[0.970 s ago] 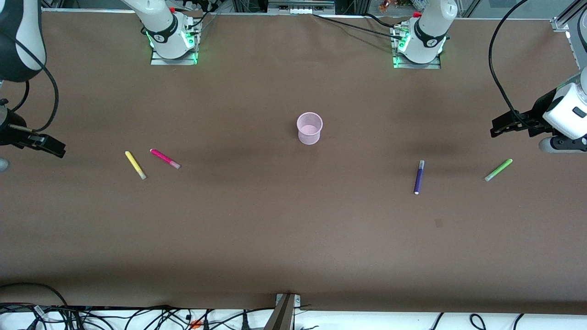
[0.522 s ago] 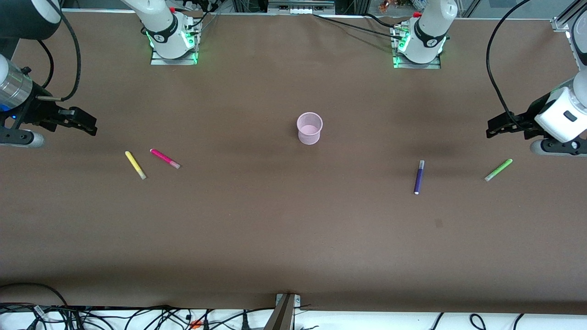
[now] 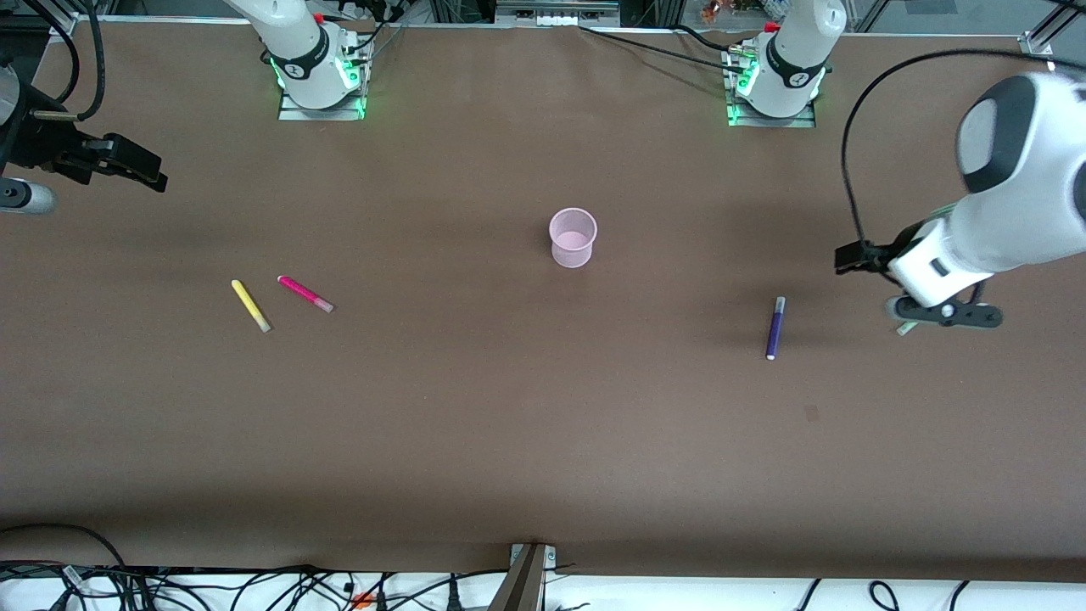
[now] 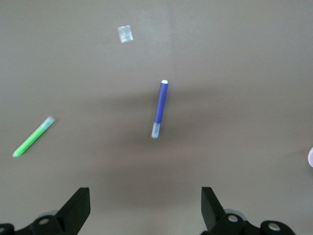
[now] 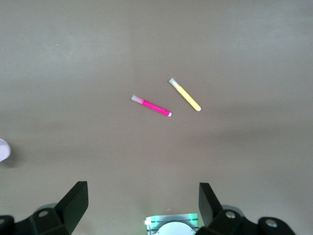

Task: Organize pens into pink holder with both arms
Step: 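Move the left gripper over the blue marker, then grasp the blue marker with the left gripper while the right gripper reaches the pink highlighter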

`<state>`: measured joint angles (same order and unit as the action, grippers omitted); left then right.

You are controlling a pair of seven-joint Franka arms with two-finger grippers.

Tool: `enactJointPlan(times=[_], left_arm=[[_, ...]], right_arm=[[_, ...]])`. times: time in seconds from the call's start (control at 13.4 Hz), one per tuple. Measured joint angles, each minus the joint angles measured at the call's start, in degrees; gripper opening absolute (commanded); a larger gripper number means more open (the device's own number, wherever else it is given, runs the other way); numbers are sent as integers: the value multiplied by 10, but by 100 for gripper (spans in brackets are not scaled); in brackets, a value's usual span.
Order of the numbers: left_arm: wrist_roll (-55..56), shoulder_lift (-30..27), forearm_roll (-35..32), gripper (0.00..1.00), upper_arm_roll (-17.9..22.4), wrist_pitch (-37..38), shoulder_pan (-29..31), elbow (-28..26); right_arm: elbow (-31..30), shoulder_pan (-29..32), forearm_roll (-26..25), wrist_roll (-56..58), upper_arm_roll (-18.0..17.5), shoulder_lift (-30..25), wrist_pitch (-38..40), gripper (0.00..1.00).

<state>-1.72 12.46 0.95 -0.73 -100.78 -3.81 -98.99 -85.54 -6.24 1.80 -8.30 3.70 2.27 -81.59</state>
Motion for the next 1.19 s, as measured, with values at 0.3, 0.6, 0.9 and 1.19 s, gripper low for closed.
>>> enactJointPlan(times=[0.3, 0.6, 0.9, 1.19], left_arm=[[-10, 12, -2, 100, -14, -219, -5, -154], [-36, 81, -47, 100, -17, -360, -17, -217], [-90, 138, -65, 100, -15, -428, -12, -217], [-102, 162, -76, 70, -15, -447, -11, -216]], right_arm=[[0, 0, 12, 2, 7, 10, 26, 100], [33, 2, 14, 3, 28, -6, 47, 100], [53, 1, 21, 6, 40, 3, 35, 100], [13, -42, 28, 65, 18, 52, -3, 100]])
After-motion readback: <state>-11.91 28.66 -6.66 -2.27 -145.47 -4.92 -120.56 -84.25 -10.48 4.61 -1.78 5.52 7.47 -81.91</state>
